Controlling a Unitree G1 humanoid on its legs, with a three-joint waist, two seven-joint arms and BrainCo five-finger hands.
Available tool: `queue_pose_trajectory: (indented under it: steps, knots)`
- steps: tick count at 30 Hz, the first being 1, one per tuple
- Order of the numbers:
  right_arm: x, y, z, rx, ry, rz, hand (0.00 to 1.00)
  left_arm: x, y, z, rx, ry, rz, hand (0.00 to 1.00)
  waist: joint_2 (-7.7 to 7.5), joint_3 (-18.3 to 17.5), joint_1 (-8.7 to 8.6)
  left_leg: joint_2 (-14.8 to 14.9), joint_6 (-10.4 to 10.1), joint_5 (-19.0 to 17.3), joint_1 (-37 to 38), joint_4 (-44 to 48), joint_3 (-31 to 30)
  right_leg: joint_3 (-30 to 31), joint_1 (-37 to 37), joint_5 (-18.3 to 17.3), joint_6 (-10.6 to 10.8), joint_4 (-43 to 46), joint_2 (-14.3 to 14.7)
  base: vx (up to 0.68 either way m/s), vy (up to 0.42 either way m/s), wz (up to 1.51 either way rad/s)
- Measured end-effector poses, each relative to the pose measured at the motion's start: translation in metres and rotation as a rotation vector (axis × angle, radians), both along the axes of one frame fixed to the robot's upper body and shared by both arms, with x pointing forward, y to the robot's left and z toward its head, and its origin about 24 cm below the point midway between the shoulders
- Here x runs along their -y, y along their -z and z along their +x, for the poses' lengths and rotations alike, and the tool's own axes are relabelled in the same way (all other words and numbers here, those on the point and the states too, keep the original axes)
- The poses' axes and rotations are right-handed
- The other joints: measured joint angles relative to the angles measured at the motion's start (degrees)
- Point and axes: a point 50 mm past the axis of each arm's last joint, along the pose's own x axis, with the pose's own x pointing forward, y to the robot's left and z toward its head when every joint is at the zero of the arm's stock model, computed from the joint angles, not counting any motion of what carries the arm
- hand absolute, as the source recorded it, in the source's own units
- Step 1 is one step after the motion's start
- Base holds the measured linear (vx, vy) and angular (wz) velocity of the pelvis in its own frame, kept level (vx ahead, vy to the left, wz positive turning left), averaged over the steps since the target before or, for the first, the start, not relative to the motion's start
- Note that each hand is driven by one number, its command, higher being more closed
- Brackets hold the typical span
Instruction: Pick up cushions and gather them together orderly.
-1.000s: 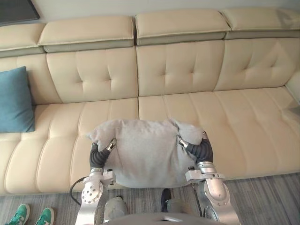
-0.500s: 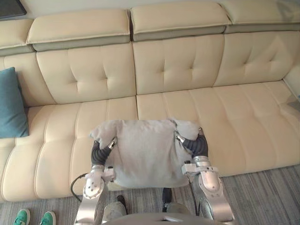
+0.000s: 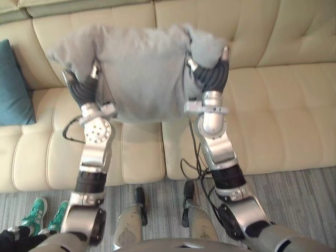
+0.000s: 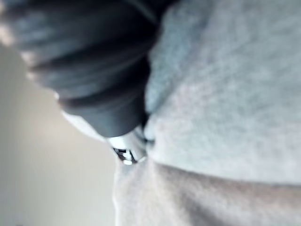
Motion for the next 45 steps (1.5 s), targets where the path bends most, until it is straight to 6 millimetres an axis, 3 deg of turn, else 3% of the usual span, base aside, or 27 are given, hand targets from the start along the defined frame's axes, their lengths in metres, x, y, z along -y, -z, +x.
queue_pose_trajectory:
  steps: [3, 8, 12, 13, 19, 20, 25, 28, 37, 41, 45]
  knots:
    - [0.0, -0.035, 0.006, 0.08, 0.019, 0.031, 1.0, -0.004, -0.043, 0.01, 0.097, -0.019, 0.015, 1.0, 0.12, 2.49, -0.16, -0.57, -0.16, 2.43, -3.38, -2.17, -0.72, -0.61, -3.99, 0.8, -0.36, 0.19, -0.32, -0.07, -0.039, 0.16]
    - [0.005, -0.078, 0.001, 0.199, 0.067, 0.021, 1.0, -0.001, -0.082, 0.013, 0.19, -0.026, 0.014, 1.0, 1.15, 7.09, -0.01, -0.88, -0.44, 5.68, -7.37, -5.34, -2.13, -1.62, -8.39, 1.86, -0.72, -0.22, -0.39, -0.02, -0.041, 0.16]
    - [0.01, -0.094, -0.003, 0.253, 0.124, -0.019, 1.0, 0.001, -0.084, 0.016, 0.184, -0.02, 0.014, 1.0, 1.63, 8.2, 0.06, -0.95, -1.08, 7.39, -10.02, -6.85, -2.97, -1.83, -11.11, 1.89, -0.77, -0.22, -0.38, 0.02, -0.027, 0.19]
    - [0.014, -0.098, -0.002, 0.253, 0.15, -0.037, 1.0, 0.007, -0.077, 0.022, 0.151, 0.004, 0.003, 1.0, 2.57, 9.09, 0.02, -0.96, -1.37, 7.92, -11.0, -6.77, -3.92, -1.82, -11.43, 1.88, -0.76, -0.14, -0.42, 0.03, -0.015, 0.21]
    - [0.021, -0.106, 0.003, 0.225, 0.192, -0.053, 1.0, 0.022, -0.063, 0.031, 0.097, 0.091, -0.087, 1.0, 2.89, 12.0, 0.14, -0.59, -1.76, 8.96, -13.66, -6.73, -4.39, -1.45, -14.25, 1.78, -0.76, 1.56, -0.2, 0.02, -0.017, 0.12]
    - [0.023, -0.109, 0.004, 0.221, 0.199, -0.042, 0.0, 0.025, -0.064, 0.031, 0.106, 0.108, -0.098, 0.0, 2.92, 12.68, 0.14, -0.56, -1.91, 9.06, -13.74, -6.74, -4.43, -1.35, -14.53, 1.72, -0.74, 2.03, -0.21, 0.01, -0.024, 0.03]
    - [0.041, -0.121, 0.0, 0.25, 0.247, -0.002, 0.0, 0.024, -0.075, 0.031, 0.14, 0.121, -0.098, 0.0, 2.99, 12.98, 0.4, -0.49, -2.15, 9.23, -14.37, -6.78, -5.3, -1.35, -15.43, 1.04, -0.74, 3.14, -0.21, 0.0, -0.03, 0.04]
    - [0.049, -0.141, -0.003, 0.285, 0.267, 0.014, 0.0, 0.017, -0.091, 0.03, 0.174, 0.1, -0.08, 0.0, 2.99, 12.98, 0.41, -0.49, -2.25, 10.71, -15.46, -8.93, -5.66, -1.48, -17.11, 0.62, -0.69, 3.21, -0.05, -0.02, -0.041, 0.12]
    - [0.086, -0.156, 0.012, 0.203, 0.284, 0.083, 0.0, -0.021, -0.116, 0.028, 0.186, 0.0, -0.001, 0.0, 2.95, 12.99, -0.1, 0.36, -2.39, 12.46, -15.16, -9.8, -7.07, -2.55, -17.33, 0.63, -0.83, 5.19, 0.6, -0.02, -0.03, 0.06]
    - [0.116, -0.164, 0.009, 0.188, 0.282, 0.097, 0.0, -0.048, -0.138, 0.018, 0.221, -0.033, 0.082, 0.0, 2.95, 12.99, -0.4, 0.35, -2.29, 12.91, -14.81, -9.81, -6.98, -2.49, -17.24, 0.9, -1.19, 5.62, 0.55, 0.0, 0.0, 0.0]
    - [0.148, -0.169, -0.003, 0.215, 0.314, 0.151, 0.0, -0.065, -0.134, 0.017, 0.182, -0.069, 0.134, 0.0, 2.92, 12.99, -0.91, 0.36, -2.29, 12.95, -13.18, -9.95, -6.96, -2.49, -15.76, 0.91, -1.19, 5.8, 0.55, 0.0, -0.006, -0.01]
